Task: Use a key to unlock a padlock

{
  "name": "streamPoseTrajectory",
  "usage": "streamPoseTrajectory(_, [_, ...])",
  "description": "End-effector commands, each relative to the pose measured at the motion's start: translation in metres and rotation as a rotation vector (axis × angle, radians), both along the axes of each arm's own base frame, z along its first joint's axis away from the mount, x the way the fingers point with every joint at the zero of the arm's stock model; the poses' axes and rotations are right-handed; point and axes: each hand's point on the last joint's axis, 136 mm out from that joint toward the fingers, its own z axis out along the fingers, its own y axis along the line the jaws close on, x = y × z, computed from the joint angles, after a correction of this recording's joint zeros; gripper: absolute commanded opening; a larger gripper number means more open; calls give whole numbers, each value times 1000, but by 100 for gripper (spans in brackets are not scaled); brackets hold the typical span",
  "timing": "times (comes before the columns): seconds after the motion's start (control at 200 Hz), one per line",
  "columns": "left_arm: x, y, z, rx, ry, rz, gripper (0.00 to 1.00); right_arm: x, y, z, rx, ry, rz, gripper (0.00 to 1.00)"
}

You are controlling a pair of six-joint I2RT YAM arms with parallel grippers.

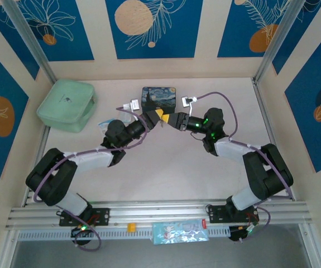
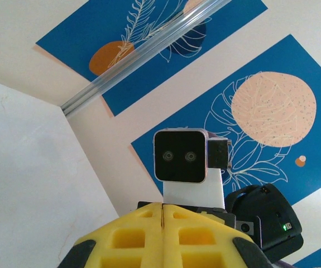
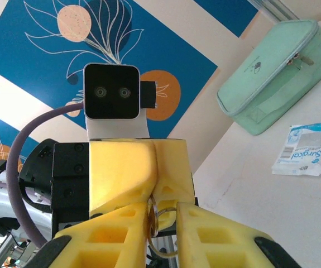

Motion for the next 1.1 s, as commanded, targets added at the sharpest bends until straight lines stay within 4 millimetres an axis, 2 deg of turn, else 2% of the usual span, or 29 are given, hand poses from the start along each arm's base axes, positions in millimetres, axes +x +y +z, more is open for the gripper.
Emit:
streamPoseTrajectory(0.0, [-9,-8,7,-35,-16,-29,0,4,3,7,20,-22,1,22])
streamPoseTrajectory(0.12, [-8,-10,2,-44,1,-34,0,6,4,10,26,-26,3,23])
streamPoseTrajectory(0.215, [-7,-10,2,-51,6,-33,0,7,4,11,26,-28,3,20])
streamPoseTrajectory(0.335, [-7,-10,3,-52,9,-31,0,7,4,8,28,-23,6,9])
streamPoseTrajectory(0.385, [-7,-10,2,-51,11,-28,0,9,3,7,33,-18,0,0])
streamPoseTrajectory(0.63, [-5,-10,1,-55,12,-20,0,16,-7,-1,39,-1,-51,0])
streamPoseTrajectory(0.705, [-4,-9,2,-53,3,-15,20,18,-8,-6,33,16,-64,0])
streamPoseTrajectory(0.75, [-4,-8,6,-53,-9,-6,35,19,-9,-8,32,24,-72,0])
streamPoseTrajectory(0.84, [-2,-6,10,-30,-28,10,61,21,-13,-14,26,45,-92,0])
streamPoseTrajectory(0.995, [9,14,15,43,-49,75,87,21,-26,-27,-3,76,-139,0])
streamPoseTrajectory(1.045, [16,26,12,83,-44,110,99,20,-34,-34,-24,95,-159,0])
streamPoseTrajectory(1.095, [23,38,6,143,-28,149,100,18,-41,-40,-50,112,-181,0])
